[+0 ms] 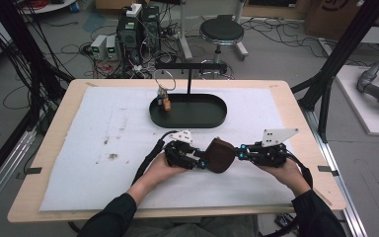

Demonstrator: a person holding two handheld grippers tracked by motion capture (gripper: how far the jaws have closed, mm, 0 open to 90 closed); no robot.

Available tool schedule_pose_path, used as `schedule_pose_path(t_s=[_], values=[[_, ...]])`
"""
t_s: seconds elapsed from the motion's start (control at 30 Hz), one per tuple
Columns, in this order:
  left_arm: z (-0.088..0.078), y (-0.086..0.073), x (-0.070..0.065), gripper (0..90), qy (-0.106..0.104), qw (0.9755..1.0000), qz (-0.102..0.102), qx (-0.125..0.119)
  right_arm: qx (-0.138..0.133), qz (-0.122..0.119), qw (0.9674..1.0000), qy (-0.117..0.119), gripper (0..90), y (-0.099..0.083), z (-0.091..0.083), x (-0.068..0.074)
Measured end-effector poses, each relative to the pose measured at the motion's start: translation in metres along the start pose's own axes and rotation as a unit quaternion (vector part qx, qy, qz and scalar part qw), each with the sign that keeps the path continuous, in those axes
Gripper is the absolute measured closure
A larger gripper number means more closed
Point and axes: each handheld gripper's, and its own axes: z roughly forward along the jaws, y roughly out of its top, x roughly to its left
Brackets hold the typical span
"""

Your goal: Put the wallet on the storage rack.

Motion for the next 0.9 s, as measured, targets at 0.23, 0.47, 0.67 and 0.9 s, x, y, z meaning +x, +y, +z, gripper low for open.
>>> schedule_pose_path(t_s=[0.23, 0.47, 0.67, 0.9], values=[[-0.005, 0.005, -0.008, 64.2, 0.015, 0.9995, 0.028, 0.007, 0.003, 0.004, 1.0, 0.002, 88.4, -0.002, -0.003, -0.003], [-0.015, 0.012, -0.017, 65.3, 0.028, 0.998, 0.055, 0.009, -0.025, 0.02, 0.9995, 0.006, 68.0, 0.002, -0.007, -0.006], [-0.02, 0.018, -0.023, 65.4, 0.04, 0.9957, 0.078, 0.031, -0.04, 0.033, 0.9985, 0.015, 50.5, 0.024, 0.001, -0.004], [-0.024, 0.02, -0.029, 65.5, 0.038, 0.9941, 0.095, 0.037, -0.014, 0.039, 0.9988, 0.026, 45.5, 0.04, 0.026, 0.002]])
